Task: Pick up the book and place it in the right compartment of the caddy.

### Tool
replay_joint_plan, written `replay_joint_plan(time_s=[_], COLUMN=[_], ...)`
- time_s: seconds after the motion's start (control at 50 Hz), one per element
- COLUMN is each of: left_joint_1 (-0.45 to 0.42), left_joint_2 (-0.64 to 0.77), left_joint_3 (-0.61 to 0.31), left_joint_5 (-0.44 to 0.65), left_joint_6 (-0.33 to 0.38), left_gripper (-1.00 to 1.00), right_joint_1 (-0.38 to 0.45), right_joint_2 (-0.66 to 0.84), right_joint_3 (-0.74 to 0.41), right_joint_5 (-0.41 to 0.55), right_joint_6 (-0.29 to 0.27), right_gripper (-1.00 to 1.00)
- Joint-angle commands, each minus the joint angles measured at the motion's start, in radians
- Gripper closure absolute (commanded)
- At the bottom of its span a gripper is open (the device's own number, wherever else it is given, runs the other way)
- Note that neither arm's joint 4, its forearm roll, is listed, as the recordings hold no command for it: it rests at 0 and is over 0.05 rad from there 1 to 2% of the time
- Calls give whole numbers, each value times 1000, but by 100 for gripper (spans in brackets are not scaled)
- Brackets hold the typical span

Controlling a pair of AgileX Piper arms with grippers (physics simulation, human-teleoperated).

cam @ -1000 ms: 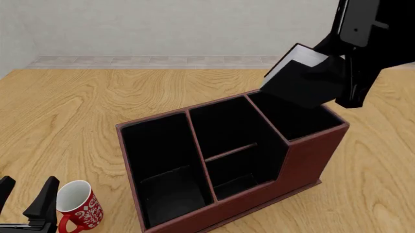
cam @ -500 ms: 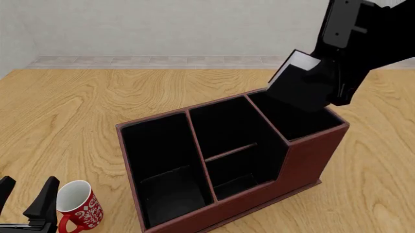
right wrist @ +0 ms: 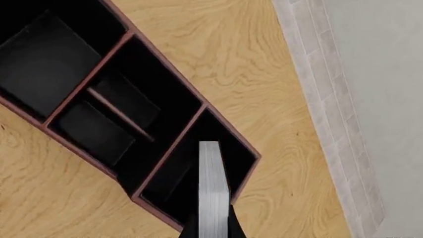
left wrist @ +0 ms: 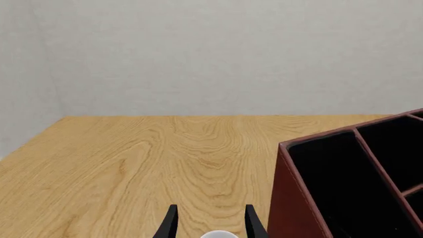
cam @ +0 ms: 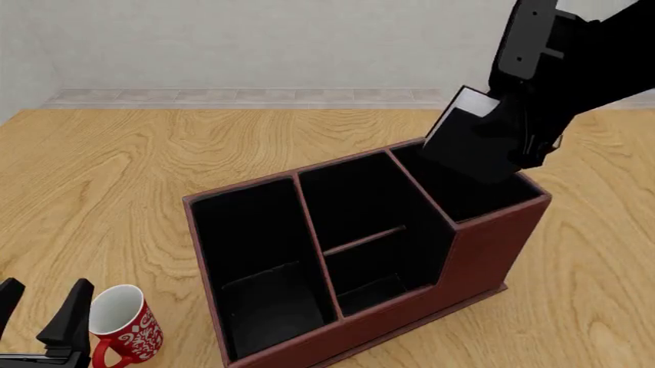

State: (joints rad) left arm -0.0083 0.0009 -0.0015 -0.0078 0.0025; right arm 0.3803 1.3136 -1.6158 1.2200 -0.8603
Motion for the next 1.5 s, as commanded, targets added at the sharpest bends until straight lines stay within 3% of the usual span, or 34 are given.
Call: replay_joint_plan(time_s=[0.02,1.5], left_joint_1=[-2,-2], left_joint_2=[1,1], left_joint_3=[0,0], left_joint_5=[0,0], left_joint_6=[0,0], left_gripper=[-100,-100], right_joint_1=[-28,-42], right_joint_2=[-12,75], right_joint_3=[6,27], right_joint_5=[0,-2], right_joint_6=[64,129], right_gripper=[100,100])
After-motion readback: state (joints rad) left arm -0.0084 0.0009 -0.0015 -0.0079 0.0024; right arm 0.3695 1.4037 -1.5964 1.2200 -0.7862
